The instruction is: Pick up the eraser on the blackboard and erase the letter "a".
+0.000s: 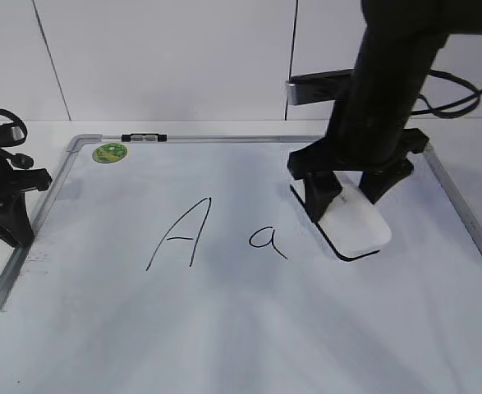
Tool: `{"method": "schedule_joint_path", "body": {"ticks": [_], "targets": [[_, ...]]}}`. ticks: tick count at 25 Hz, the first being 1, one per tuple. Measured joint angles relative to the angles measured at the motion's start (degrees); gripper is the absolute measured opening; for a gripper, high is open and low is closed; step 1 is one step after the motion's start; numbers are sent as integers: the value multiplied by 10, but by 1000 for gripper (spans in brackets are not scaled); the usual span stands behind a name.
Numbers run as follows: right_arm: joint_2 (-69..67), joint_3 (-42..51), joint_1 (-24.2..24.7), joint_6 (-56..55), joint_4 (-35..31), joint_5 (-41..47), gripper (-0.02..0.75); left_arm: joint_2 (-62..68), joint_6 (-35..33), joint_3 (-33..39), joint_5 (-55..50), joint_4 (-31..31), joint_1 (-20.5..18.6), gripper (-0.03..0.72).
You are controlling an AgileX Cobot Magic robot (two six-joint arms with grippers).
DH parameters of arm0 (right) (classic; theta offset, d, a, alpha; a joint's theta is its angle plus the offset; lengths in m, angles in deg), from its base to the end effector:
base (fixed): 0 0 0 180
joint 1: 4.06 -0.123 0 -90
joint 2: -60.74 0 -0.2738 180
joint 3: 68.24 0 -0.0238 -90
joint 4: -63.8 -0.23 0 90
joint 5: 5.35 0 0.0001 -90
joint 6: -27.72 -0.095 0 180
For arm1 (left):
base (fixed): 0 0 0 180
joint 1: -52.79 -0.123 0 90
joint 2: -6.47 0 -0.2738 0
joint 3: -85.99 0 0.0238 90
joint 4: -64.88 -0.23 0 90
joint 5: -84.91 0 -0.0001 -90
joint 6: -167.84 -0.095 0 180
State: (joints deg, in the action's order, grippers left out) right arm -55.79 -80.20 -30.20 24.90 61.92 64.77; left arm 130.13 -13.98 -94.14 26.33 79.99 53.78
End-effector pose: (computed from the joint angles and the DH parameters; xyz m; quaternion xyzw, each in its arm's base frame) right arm 0.3215 0.1611 0.2386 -0.1971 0.9792 0.0268 0.0409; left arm 0.3542 -0.0273 0.1511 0.0463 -0.9926 0.1110 0.0174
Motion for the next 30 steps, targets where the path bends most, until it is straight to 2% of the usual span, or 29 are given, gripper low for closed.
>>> {"method": "schedule_joint_path", "body": {"ticks": [7, 30], "targets": [[-59, -26, -42, -2, 22, -1, 546, 0, -1, 0, 0, 1, 0, 41], [-137, -72, -43, -8, 29, -2, 546, 0, -1, 0, 2, 6, 0, 41]]}}
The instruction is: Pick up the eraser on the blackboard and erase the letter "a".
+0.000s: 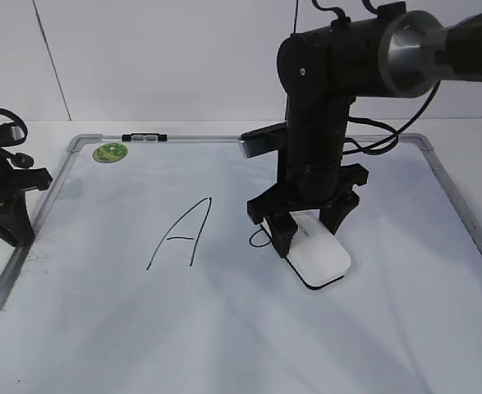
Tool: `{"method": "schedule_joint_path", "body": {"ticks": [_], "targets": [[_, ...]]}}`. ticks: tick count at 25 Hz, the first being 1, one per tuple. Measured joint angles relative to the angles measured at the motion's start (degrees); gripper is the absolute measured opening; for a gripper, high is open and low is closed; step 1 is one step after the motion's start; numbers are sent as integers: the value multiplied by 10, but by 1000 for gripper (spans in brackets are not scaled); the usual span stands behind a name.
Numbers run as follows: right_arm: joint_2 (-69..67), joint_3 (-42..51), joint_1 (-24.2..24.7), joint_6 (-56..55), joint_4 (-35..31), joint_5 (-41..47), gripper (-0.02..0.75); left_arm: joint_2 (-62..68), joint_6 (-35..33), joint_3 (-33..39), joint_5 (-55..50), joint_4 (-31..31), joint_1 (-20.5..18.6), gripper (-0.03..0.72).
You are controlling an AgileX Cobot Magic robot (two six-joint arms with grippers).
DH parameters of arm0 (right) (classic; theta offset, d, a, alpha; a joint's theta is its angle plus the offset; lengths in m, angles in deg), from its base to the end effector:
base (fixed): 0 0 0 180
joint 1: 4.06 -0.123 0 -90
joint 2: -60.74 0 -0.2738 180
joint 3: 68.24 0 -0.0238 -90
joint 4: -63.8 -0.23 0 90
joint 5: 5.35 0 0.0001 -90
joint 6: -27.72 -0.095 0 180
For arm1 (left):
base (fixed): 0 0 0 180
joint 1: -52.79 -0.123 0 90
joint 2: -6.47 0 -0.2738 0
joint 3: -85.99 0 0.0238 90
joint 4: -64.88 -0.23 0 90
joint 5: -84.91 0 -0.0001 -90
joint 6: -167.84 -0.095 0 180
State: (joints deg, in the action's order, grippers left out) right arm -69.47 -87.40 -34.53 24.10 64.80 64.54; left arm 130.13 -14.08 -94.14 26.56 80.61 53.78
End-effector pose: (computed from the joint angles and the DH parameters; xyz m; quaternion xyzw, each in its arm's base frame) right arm 0.3441 0.2006 0.1767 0.2351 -0.9719 0.0102 0.0054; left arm 0.3547 -0.0281 0.1513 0.0485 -0.9920 0.1154 0.0153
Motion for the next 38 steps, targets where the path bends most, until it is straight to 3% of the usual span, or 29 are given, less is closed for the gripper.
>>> {"method": "schedule_joint_path", "body": {"ticks": [10, 15, 28, 38], "targets": [[-1, 0, -62, -3, 11, 0, 545, 0, 0, 0, 0, 1, 0, 41], [-1, 0, -68, -10, 19, 0, 545, 0, 0, 0, 0, 1, 0, 41], [-1, -1, 16, -29, 23, -1, 545, 0, 0, 0, 8, 6, 0, 41], [28, -39, 15, -17, -10, -1, 545, 0, 0, 0, 9, 7, 0, 41]]}}
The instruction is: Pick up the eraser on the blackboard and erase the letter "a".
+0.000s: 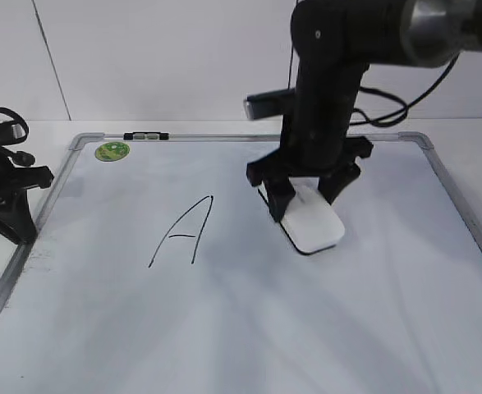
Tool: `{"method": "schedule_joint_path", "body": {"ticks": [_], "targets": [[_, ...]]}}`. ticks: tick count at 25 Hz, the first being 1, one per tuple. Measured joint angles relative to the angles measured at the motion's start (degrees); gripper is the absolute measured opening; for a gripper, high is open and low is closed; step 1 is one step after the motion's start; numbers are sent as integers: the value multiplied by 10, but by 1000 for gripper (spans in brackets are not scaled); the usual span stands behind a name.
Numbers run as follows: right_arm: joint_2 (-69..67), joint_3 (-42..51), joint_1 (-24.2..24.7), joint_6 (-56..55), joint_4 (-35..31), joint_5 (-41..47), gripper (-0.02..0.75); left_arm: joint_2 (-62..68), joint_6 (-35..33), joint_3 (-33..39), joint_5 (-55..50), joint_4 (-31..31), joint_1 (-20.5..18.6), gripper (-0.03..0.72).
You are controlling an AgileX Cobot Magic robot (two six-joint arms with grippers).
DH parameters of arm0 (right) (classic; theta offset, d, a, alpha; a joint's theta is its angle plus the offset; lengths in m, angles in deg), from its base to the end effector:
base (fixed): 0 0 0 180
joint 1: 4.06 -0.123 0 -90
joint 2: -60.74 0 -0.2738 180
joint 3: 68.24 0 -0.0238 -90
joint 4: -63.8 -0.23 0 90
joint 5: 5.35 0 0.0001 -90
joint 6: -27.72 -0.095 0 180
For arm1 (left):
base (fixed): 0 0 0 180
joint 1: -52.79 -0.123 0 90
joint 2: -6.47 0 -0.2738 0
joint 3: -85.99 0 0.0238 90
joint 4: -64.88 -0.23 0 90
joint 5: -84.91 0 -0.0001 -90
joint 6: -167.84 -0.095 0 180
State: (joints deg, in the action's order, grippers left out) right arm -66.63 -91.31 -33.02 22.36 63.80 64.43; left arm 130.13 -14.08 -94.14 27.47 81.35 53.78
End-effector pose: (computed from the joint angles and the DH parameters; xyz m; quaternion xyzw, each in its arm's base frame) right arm 0.3540 0.1959 0.2123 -0.2042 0.9776 0.0152 0.0493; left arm 0.3563 -0.0289 0.1514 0.0530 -0.9913 0.1201 0.0074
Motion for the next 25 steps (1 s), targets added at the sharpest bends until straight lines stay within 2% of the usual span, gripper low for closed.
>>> {"method": "schedule_joint_path", "body": {"ticks": [5, 19, 25], "targets": [[87, -12, 0, -8, 13, 4, 545, 0, 0, 0, 0, 0, 0, 41], [263, -10, 0, -117, 131, -29, 545, 0, 0, 0, 1, 0, 0, 41], [325, 52, 1, -174, 207, -30, 545, 0, -1, 0, 1, 0, 0, 41]]}}
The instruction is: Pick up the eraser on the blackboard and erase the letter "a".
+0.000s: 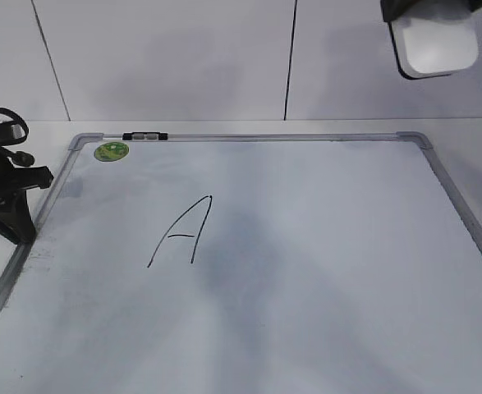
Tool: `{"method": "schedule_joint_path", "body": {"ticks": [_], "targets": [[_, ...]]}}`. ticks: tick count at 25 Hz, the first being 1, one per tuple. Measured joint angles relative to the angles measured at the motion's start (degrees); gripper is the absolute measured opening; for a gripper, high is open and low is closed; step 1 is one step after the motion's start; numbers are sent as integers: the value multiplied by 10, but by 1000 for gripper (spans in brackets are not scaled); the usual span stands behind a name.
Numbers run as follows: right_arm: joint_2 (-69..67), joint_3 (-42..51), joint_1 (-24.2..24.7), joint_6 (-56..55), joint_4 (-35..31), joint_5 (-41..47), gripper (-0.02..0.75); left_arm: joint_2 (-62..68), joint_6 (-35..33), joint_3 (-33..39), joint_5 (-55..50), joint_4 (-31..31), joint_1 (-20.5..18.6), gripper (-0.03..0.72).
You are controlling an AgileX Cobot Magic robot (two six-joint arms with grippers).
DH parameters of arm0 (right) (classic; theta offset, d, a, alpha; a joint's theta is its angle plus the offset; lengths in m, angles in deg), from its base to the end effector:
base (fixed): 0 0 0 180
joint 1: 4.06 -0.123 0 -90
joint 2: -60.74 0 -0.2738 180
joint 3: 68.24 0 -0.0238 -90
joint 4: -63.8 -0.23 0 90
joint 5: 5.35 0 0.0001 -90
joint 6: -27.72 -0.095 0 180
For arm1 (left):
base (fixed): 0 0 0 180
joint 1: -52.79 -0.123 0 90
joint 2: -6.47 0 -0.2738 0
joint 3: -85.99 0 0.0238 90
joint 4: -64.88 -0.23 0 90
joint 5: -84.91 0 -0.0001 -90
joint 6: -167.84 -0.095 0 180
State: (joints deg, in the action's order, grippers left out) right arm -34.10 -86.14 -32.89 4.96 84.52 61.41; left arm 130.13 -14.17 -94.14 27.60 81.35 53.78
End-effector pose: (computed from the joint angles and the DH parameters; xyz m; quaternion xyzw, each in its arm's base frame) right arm 0.2748 0.1160 0.3999 -0.0654 0.9326 -0.0279 0.3538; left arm 0.3565 -0.0288 0.1514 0.0523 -0.9914 0.1200 0.0062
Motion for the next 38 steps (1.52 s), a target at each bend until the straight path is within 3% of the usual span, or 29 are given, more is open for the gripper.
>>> {"method": "schedule_joint_path", "body": {"ticks": [11, 18, 33, 38], "targets": [[62, 121, 105, -10, 11, 9, 545, 0, 0, 0, 0, 0, 0, 41], [55, 133, 178, 44, -44, 12, 545, 0, 0, 0, 0, 1, 0, 41], [-118, 133, 252, 158, -172, 23, 545, 0, -1, 0, 0, 2, 0, 41], [-169, 101, 261, 175, -183, 32, 545, 0, -1, 0, 0, 2, 0, 41]]}}
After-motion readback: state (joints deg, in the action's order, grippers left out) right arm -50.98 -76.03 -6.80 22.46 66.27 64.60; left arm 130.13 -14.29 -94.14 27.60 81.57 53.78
